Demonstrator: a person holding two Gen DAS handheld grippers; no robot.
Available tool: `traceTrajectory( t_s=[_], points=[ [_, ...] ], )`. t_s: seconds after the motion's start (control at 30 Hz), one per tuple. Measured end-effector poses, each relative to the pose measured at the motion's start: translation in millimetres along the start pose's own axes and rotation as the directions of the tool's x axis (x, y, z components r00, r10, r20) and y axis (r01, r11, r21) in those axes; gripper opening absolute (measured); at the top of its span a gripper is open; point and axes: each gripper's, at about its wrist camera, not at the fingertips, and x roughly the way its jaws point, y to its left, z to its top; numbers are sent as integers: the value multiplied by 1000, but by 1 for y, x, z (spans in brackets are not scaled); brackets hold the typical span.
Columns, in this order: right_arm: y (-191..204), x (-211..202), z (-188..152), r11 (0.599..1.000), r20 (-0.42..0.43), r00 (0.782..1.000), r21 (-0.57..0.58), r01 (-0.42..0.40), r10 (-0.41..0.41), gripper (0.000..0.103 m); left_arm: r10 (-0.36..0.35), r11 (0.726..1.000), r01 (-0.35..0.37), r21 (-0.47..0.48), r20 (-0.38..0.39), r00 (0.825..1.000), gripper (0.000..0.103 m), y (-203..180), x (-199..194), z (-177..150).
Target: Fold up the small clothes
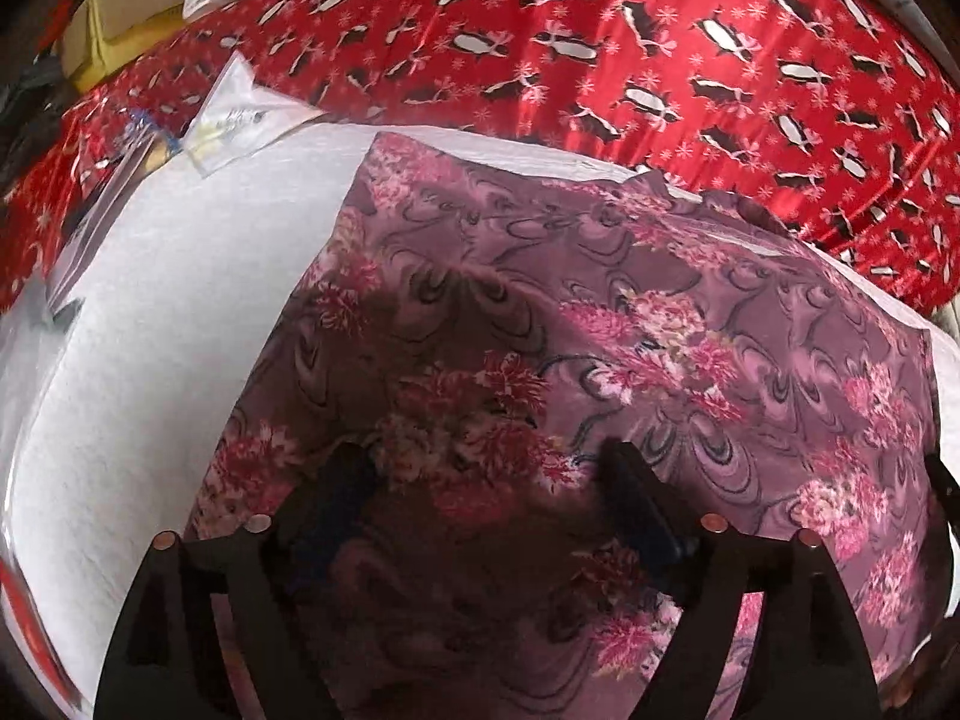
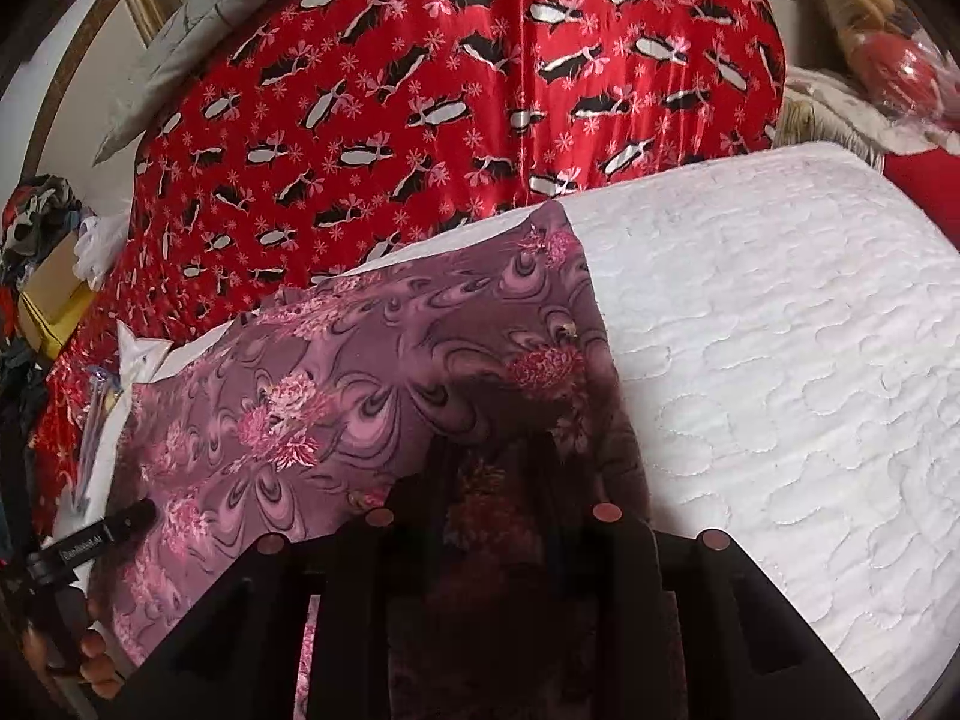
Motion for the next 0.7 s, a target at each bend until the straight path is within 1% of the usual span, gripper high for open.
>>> traceTrajectory(
  t_s=[0.1, 0.17, 0.27, 0.4, 0.47, 0.53, 0.57, 0.6, 0.63, 0.67, 0.7],
  points=[
    [5, 0, -2, 1000, 16, 1000, -21, 17, -17, 31, 7, 1000, -7, 1, 4, 1000, 89, 4, -4, -1],
    [9, 3, -1, 999, 22, 999, -31, 30, -29, 32, 1, 1000, -1, -5, 4, 1000, 92, 9, -10, -4],
    [9, 2, -4, 998, 26, 999, -35, 43, -42, 34, -10, 1000, 10, -8, -1, 1000, 96, 12, -10, -3],
    [11, 3, -1, 998, 4, 999, -40, 49, -49, 35, -30, 1000, 30, -11, -10, 1000, 100, 15, -4, 0],
    [10, 2, 6, 999, -33, 999, -30, 40, -41, 36, -40, 999, 40, -4, -21, 999, 99, 16, -4, 3],
    [6, 1, 19, 1000, -59, 998, 0, 12, -12, 37, -57, 998, 57, 9, -31, 998, 96, 18, -7, 9],
    [3, 0, 25, 1000, -55, 998, 17, 3, -2, 37, -73, 997, 74, 18, -29, 997, 90, 21, -12, 14],
    [-2, -1, 35, 999, -40, 999, 48, -1, 3, 38, -83, 996, 83, 16, -20, 996, 87, 25, -15, 19],
    [-7, -1, 45, 997, -24, 1000, 81, -5, 7, 43, -93, 996, 93, 2, 5, 996, 87, 32, -22, 26],
    [-13, 1, 55, 993, -16, 1000, 116, -14, 16, 53, -96, 995, 96, -14, 27, 995, 88, 38, -26, 30],
    [-17, 4, 60, 990, -18, 1000, 138, -18, 20, 55, -97, 995, 98, -33, 49, 994, 88, 45, -29, 35]
  ],
)
